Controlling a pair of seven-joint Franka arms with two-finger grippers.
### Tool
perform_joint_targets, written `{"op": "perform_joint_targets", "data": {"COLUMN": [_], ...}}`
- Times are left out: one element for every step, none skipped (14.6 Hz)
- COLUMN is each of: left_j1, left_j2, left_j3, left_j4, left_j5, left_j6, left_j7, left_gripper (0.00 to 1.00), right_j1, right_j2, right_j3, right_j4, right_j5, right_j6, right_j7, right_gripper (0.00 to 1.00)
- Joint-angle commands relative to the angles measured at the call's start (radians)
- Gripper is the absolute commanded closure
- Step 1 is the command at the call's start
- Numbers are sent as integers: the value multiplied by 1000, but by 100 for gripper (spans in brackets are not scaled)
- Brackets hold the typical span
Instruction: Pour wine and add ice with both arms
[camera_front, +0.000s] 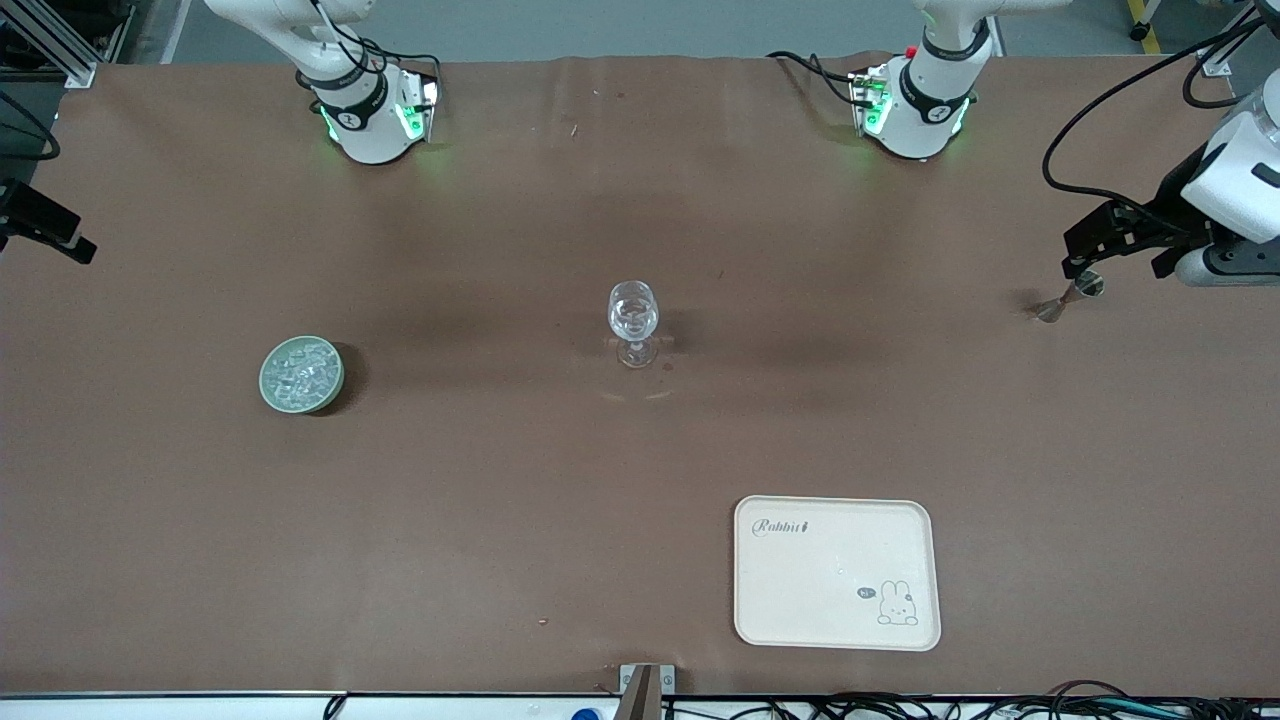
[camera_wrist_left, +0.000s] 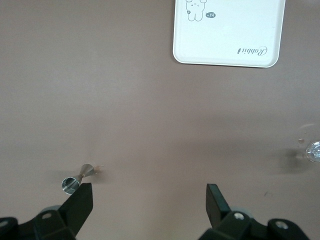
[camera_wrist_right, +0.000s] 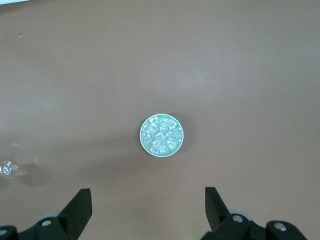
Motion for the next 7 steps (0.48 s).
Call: {"op": "perform_joint_targets", "data": {"left_j1": [4,3,3,1,0,3,3], "left_j2": [1,1,3,1,1,1,1], "left_j3": [-1,-1,-1,-1,1,5,45], "left_j4": [7,8,8,7,5,4,4], "left_j5": [-2,-2,-3,-2,-3,-5,-5], "left_j6": [0,0,0,0,-3,-14,-23], "left_j7": [14,14,9,3,-8,-9,-6], "left_gripper": [0,0,0,0,0,0,0], "right_j1": [0,-2,-2,-2,-2,-2,-3], "right_j2": [-14,-14,-14,-14,-14,-14,-14], "right_j3": [1,3,3,3,3,3,1], "right_j4": [-16,-16,-14,-14,-16,-16,-16], "right_j5": [-12,-12,-12,-12,-12,-12,-12], "right_j6": [-1,-1,-1,-1,-1,-1,-1], "right_j7": [-5,-5,-7,-5,-5,-7,-7], "right_gripper": [0,0,0,0,0,0,0]}}
